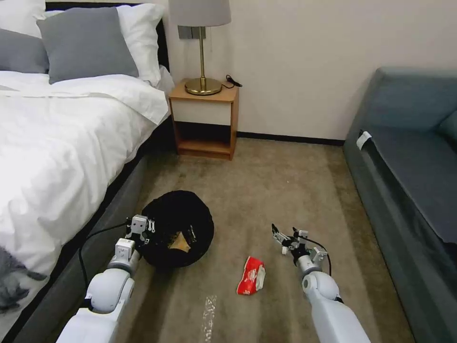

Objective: Pick up the trash bin, then pick up the garbage on the floor and place it into the trash bin.

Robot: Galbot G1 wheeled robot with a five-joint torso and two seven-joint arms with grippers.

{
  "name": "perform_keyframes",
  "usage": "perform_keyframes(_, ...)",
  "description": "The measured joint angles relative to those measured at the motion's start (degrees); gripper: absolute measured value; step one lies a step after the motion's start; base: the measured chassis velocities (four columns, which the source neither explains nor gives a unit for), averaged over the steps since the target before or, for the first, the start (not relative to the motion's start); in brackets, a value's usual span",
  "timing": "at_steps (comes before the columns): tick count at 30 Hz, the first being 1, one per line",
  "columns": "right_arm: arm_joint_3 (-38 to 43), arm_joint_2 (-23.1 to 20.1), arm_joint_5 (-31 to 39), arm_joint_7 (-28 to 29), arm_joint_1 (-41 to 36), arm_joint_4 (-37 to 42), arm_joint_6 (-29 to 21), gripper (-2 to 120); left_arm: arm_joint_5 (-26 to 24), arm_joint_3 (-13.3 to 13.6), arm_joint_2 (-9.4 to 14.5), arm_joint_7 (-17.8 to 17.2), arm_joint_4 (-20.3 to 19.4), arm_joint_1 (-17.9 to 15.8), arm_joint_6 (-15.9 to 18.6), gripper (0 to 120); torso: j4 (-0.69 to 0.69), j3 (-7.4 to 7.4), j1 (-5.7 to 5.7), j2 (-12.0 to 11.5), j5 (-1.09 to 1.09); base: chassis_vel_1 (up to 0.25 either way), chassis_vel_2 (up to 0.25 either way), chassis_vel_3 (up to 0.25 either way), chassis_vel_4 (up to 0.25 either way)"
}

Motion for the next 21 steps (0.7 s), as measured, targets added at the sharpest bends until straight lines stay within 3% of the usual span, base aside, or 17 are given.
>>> perform_keyframes(10, -5.96, -5.55, -10.75, -3.84, -3.75, 4.96, -1.68, 100, -0.28, -0.01, 0.48, 0.20, 0.54, -0.34, -0.15, 4, -0.01, 0.00, 0.00, -0.01, -0.01, -0.163, 0.155, 0.161, -0.173)
perform_keyframes(14, -7.82, -6.96, -13.00, -5.39, -4.68, 7.21, -2.88, 100, -0.30, 0.09, 0.64, 0.21, 0.65, -0.56, -0.15, 4, 0.01, 0.00, 0.01, -0.01, 0.00, -0.108, 0.139, 0.124, -0.071)
perform_keyframes(21, -11.31, -10.89, -17.48, -10.20, -7.37, 12.72, -7.27, 100, -0.32, 0.42, 1.05, 0.25, 0.67, -0.79, -0.06, 4, 0.00, 0.00, 0.00, 0.00, 0.00, -0.011, 0.012, 0.014, -0.004)
